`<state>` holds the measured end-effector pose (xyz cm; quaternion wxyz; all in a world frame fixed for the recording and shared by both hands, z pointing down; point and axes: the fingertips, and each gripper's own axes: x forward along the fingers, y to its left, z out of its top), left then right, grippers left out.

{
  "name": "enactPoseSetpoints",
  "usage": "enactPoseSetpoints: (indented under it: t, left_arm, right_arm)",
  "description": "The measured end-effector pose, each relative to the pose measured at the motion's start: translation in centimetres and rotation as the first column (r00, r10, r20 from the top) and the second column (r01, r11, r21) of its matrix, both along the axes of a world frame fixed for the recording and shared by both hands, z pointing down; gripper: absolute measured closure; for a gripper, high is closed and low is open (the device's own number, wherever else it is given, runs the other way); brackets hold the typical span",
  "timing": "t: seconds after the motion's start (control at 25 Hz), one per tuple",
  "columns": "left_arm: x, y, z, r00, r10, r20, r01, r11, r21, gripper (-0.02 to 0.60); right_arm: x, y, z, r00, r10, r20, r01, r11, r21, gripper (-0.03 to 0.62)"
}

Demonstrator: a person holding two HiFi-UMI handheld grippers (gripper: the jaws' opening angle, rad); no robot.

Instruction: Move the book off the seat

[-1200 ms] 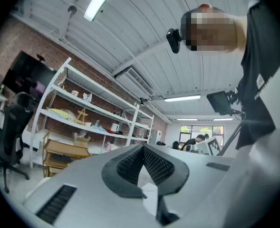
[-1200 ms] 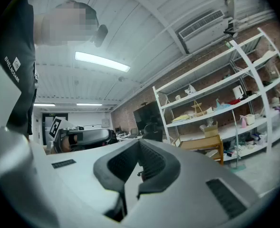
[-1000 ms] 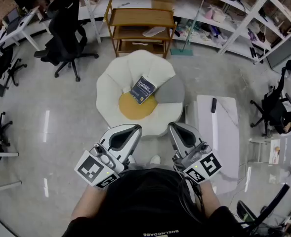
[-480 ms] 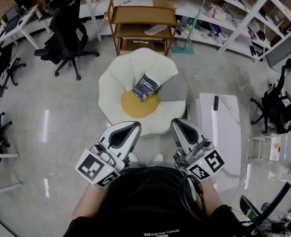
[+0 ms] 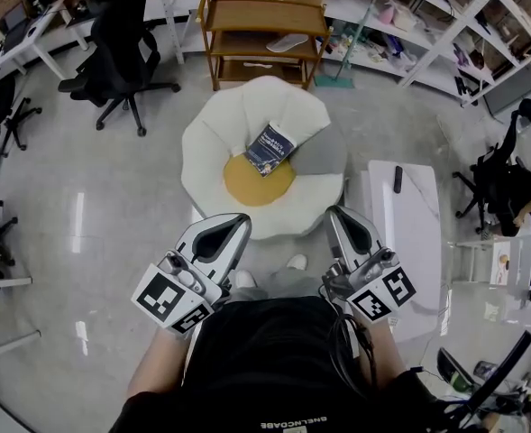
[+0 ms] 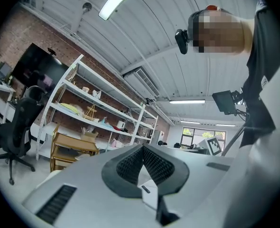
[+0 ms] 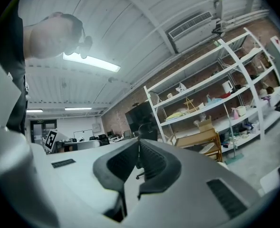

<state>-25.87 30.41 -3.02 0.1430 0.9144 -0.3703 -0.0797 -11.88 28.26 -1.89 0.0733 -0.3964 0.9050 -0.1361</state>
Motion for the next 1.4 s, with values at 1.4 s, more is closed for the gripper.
enactPoseSetpoints:
  t: [1.4]
  left_arm:
    - [12.3,-19.8,3.7,0.981,-0.156,0.112,0.168,0.98,-0.106,0.577]
  right_arm:
    - [12.0,-22.0,4.6,0.983,-0.159,0.093,0.167,0.981,-0.093,0.579]
